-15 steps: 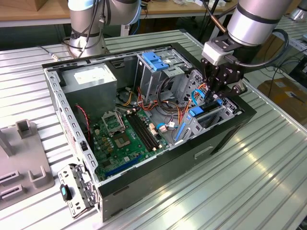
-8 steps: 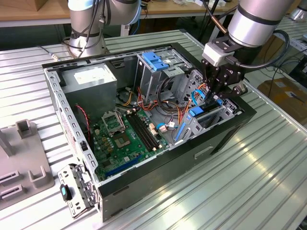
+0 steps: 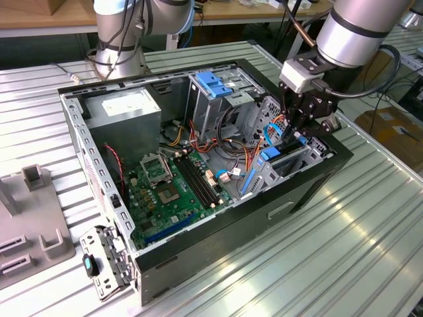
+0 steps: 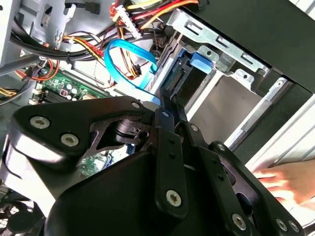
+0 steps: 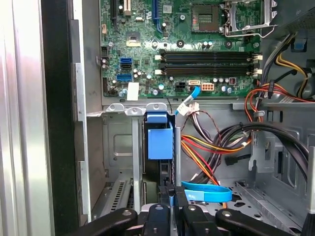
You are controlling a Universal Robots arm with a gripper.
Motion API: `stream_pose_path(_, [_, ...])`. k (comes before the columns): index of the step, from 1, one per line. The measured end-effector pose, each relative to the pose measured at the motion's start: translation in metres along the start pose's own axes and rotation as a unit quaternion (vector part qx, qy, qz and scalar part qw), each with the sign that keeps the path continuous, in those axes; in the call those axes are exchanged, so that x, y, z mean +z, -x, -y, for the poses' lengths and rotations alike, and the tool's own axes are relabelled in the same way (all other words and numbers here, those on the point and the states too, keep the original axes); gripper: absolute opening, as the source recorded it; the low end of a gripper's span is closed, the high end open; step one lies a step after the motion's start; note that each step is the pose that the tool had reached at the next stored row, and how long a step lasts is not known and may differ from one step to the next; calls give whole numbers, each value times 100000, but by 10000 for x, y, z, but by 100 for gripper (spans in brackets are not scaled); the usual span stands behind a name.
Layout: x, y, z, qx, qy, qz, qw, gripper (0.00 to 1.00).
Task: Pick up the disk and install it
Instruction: 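Insert the first disk wire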
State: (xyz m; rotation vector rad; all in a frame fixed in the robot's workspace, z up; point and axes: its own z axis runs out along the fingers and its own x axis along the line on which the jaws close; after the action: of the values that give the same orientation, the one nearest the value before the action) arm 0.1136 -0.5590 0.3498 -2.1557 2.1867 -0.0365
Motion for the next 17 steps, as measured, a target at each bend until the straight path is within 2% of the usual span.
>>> stream_pose_path(1, [-1,-1,-1,1,1,53,100000,16])
stream_pose_path(2, [-1,-3,-9,24,-1,372,99999,16])
stream_pose_path(3, [-1,-4,-13,32,-2,493,99999,16])
stream_pose_path(7, [1,-17,-16,51,0,799,99997,16])
stream_pose_path(17, [2,-49,-16,3,4,879,99996,16])
